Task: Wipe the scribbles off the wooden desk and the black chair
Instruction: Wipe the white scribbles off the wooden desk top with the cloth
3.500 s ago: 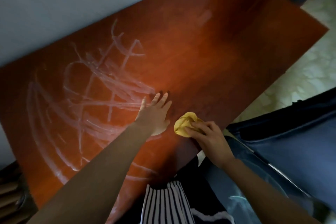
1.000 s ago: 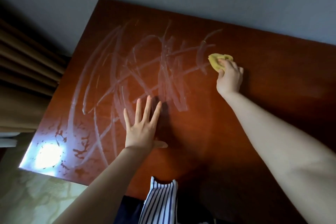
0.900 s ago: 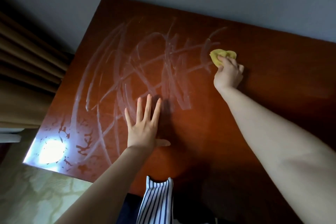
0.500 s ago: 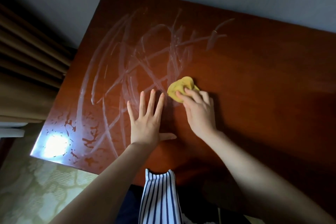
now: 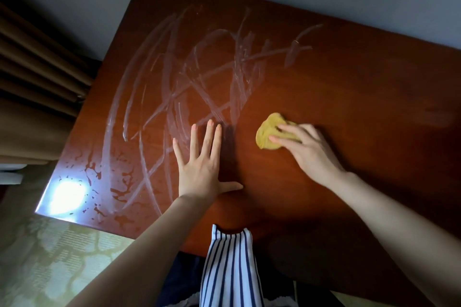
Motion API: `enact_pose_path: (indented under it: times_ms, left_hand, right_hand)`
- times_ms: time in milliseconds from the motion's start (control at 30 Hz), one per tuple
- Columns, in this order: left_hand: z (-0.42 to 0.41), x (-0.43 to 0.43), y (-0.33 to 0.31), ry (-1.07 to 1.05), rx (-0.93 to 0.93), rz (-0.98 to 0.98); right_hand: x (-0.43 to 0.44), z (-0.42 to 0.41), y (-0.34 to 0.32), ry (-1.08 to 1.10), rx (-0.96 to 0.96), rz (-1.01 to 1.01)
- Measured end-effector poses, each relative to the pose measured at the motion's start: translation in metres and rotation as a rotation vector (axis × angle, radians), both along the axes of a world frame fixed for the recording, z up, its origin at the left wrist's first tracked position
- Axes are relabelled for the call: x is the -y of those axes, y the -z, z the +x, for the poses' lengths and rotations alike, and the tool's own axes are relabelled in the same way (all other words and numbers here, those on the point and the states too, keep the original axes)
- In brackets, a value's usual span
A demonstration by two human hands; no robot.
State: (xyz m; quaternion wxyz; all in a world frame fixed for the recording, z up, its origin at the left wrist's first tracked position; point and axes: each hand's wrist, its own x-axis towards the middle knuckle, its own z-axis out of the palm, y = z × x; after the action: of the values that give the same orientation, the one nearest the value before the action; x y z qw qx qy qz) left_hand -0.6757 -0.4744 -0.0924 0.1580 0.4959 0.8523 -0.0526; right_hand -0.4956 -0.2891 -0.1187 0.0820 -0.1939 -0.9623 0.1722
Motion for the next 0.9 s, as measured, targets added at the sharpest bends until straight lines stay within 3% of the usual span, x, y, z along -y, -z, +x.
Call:
enact_pose_path:
  times_ms: [333,500,600,900]
  left_hand:
    - [0.002,0.007,0.000,-0.002,0.043,0.060]
    - [-0.004,0.018,0.003,-0.040,0.038,0.079]
    - [-0.007,0.022,0.003,-0.077,0.059,0.106]
    - [-0.016,0.001,-0.013,-0.261,0.234,0.282]
  right_hand:
    - [-0.037,-0.117,-0.008,0.496,0.007,-0.036]
    - [-0.020,-0.157,-0.010,0.597,0.088,-0.051]
    - [-0.004,-0.160,-0.011,0.509,0.120,-0.067]
    - [0.042,-0.101,-0.006,-0.021,0.071,-0.014]
